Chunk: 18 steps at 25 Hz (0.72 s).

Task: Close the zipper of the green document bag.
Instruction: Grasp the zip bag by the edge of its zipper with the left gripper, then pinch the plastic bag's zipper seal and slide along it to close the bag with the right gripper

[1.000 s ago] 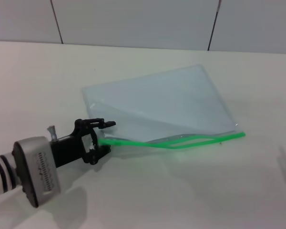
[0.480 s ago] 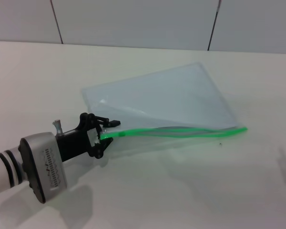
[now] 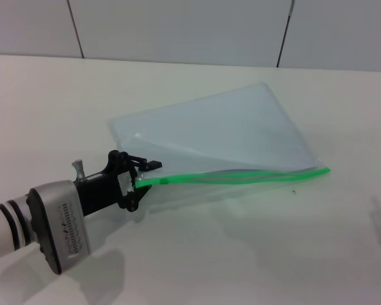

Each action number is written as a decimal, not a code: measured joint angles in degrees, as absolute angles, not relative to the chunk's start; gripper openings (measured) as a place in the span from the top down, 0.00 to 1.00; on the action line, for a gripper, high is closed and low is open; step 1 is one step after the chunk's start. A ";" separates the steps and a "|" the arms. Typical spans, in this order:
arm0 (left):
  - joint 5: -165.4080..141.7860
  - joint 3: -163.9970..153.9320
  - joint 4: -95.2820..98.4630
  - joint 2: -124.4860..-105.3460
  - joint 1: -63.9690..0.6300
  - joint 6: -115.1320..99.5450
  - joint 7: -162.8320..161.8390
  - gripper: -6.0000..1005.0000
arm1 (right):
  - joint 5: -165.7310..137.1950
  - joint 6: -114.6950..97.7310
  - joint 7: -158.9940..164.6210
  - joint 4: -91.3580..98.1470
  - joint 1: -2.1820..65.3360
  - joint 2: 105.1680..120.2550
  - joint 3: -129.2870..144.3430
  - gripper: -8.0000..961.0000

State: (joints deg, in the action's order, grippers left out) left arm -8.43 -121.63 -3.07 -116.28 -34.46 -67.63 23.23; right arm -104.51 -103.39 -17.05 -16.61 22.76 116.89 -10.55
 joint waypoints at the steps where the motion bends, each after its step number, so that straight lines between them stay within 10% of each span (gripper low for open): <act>1: -8.43 -121.64 -3.07 -116.28 -34.45 -67.64 23.26 0.94 | -104.51 -103.39 -17.05 -16.61 22.76 116.89 -10.55 0.45; 18: -8.43 -121.38 1.42 -116.28 -33.81 -69.87 24.33 0.94 | -104.62 -86.15 -17.27 -12.18 37.75 116.57 18.56 0.45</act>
